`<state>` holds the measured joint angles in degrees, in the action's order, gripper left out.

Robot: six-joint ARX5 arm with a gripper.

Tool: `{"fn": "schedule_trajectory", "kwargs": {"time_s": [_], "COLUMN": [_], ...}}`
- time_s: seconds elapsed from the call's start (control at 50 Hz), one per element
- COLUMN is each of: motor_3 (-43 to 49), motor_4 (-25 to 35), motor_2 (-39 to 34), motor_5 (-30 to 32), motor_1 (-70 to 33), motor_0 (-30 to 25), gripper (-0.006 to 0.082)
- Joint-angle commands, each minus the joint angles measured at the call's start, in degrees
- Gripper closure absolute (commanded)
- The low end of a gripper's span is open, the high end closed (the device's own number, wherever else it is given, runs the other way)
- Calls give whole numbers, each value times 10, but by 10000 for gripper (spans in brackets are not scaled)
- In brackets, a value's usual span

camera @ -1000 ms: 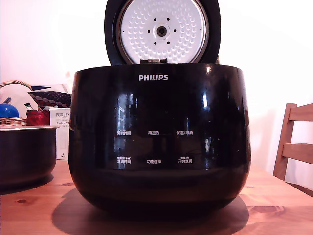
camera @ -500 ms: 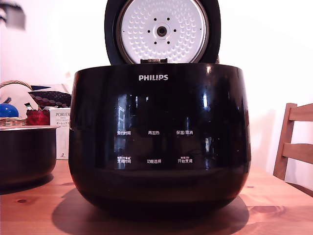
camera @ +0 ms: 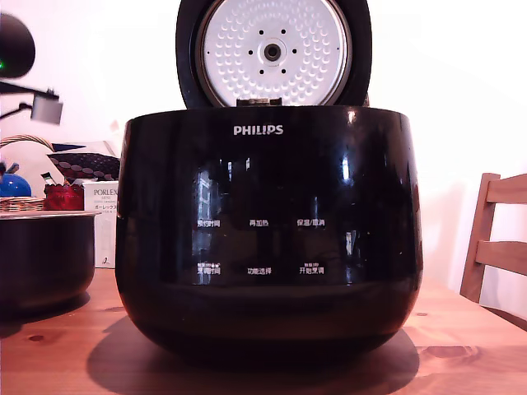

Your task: Pick up the metallic pot next to the rice cooker

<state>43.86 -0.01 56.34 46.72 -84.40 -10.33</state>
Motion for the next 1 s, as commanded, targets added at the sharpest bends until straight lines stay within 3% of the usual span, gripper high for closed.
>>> {"fn": "schedule_trajectory", "kwargs": {"time_s": [0.0, 0.34, 0.66, 0.98], "motor_3": [-5, -15, -8, 55], "motor_4": [9, 15, 9, -65], "motor_2": [0, 1, 9, 33], "motor_5": [3, 3, 14, 17], "motor_1": [-8, -7, 1, 57], "motor_0": [1, 0, -5, -40], "gripper": [405, 795, 791, 791]}}
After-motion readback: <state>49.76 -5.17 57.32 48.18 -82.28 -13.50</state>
